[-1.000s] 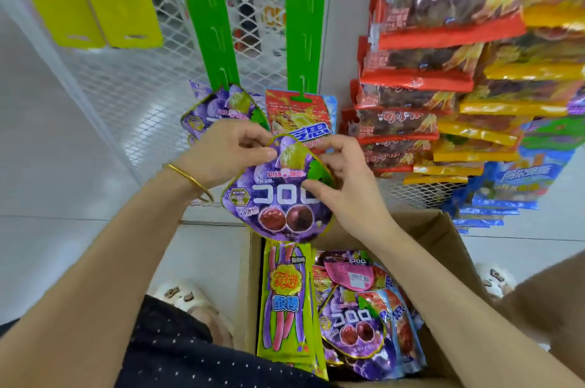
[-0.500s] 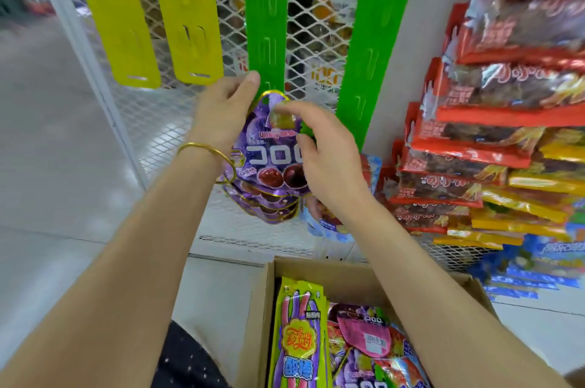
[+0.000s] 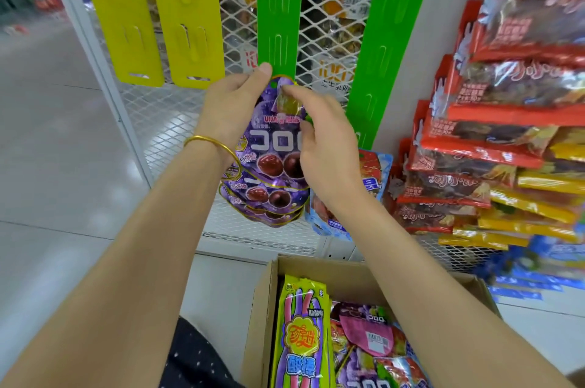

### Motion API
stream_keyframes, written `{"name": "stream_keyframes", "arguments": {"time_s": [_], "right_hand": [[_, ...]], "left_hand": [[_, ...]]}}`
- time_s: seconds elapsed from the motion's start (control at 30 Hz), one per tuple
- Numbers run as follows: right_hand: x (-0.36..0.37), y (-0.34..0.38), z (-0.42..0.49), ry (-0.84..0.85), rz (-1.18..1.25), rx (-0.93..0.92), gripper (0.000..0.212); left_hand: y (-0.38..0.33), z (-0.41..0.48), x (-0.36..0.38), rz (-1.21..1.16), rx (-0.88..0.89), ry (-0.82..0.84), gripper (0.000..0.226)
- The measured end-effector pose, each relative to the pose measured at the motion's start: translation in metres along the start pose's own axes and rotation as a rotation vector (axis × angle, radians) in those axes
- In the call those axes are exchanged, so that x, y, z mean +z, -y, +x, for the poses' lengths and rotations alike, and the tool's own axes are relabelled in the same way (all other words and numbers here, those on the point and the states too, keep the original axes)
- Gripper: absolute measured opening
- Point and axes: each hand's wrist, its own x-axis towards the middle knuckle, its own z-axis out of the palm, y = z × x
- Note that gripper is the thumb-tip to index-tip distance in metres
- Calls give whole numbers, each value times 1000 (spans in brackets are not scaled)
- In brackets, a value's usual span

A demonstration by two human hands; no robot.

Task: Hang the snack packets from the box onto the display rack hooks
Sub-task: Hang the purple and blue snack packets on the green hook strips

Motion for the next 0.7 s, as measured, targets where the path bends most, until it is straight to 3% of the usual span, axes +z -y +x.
{"name": "stream_keyframes", "arguments": {"time_s": [0.53,0.7], "right_hand": [[-9,13,2,80,-84,-6,63],[-4,8,-4,109,-30,13,67]], "left_hand": [[0,-3,0,-79,37,32,45],[4,-3,0,-38,28,-11,35]]}}
